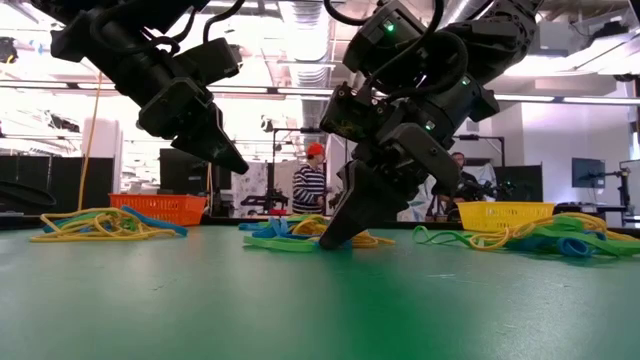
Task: Sort rubber bands into baskets
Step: Put the blue rubber band into the red bin
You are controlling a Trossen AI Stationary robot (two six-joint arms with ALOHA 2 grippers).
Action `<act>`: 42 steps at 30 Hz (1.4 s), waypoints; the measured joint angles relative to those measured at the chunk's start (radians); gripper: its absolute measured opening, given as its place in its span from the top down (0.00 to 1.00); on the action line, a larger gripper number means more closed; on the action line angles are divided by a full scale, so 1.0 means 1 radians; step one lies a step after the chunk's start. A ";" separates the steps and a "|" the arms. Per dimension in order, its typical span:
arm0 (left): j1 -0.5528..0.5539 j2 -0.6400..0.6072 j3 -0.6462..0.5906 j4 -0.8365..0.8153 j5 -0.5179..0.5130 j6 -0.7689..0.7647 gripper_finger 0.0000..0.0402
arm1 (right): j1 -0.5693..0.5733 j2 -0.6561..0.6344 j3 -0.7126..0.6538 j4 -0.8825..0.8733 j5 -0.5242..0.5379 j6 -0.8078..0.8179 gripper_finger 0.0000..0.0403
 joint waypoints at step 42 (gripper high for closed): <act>0.000 0.000 0.000 -0.007 -0.006 0.012 0.68 | 0.584 -0.670 -0.003 -1.240 0.345 0.993 0.97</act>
